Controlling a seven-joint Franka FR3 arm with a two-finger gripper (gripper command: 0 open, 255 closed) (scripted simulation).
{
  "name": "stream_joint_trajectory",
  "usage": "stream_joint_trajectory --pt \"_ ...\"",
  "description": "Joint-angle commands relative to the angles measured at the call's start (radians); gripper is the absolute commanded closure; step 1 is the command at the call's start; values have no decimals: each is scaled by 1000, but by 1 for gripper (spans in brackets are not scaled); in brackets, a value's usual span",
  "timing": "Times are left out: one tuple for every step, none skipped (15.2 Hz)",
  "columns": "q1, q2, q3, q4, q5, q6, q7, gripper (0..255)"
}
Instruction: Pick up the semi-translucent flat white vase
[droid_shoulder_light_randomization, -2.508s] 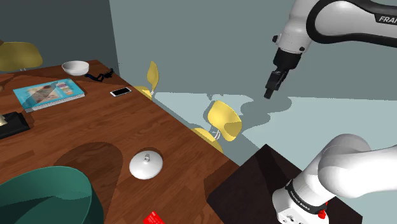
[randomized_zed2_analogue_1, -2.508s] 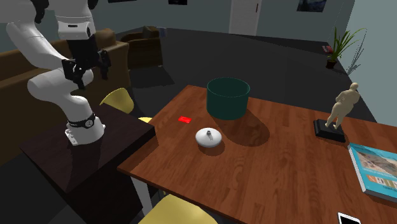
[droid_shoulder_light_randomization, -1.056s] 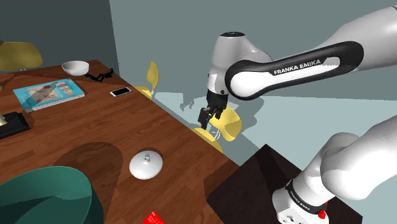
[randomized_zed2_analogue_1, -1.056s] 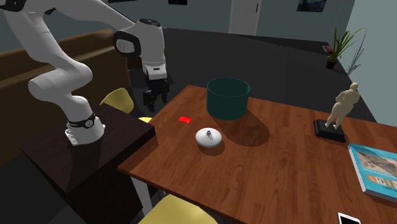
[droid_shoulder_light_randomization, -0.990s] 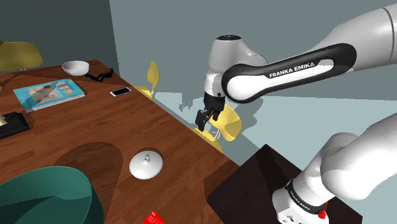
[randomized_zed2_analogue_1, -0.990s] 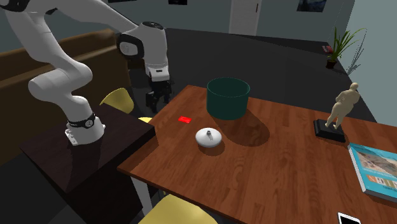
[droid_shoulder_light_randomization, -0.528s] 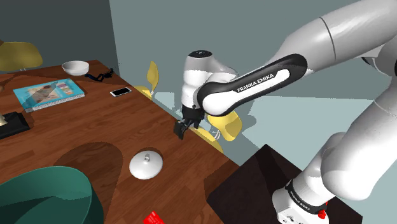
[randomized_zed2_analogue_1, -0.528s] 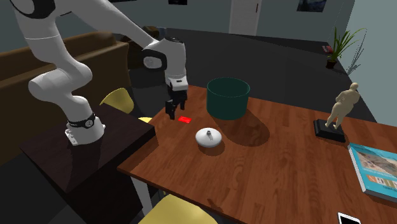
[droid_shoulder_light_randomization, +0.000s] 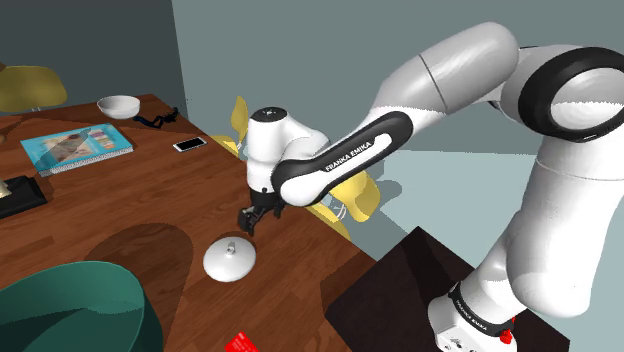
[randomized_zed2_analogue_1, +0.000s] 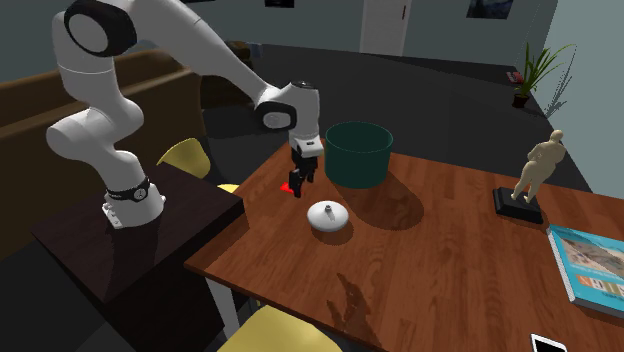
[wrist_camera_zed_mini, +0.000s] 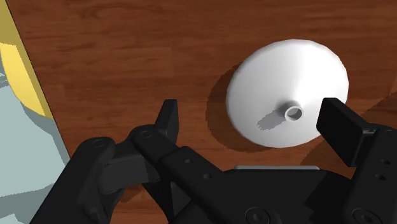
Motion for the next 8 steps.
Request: stream_joint_trajectory --pt "33 83 -10 81 -34 0 41 0" --pt "49 121 -17 118 -48 0 57 0" --pt "64 160 -23 158 -60 -1 71 0" --pt "80 198 -30 198 -71 -4 83 0" --pt "96 237 -36 240 -81 -7 94 0" --pt "111 276 -43 284 -90 -12 104 0" --pt "127 315 -49 330 -97 -18 113 0" --pt "137 341 -53 361 -101 -22 117 0"
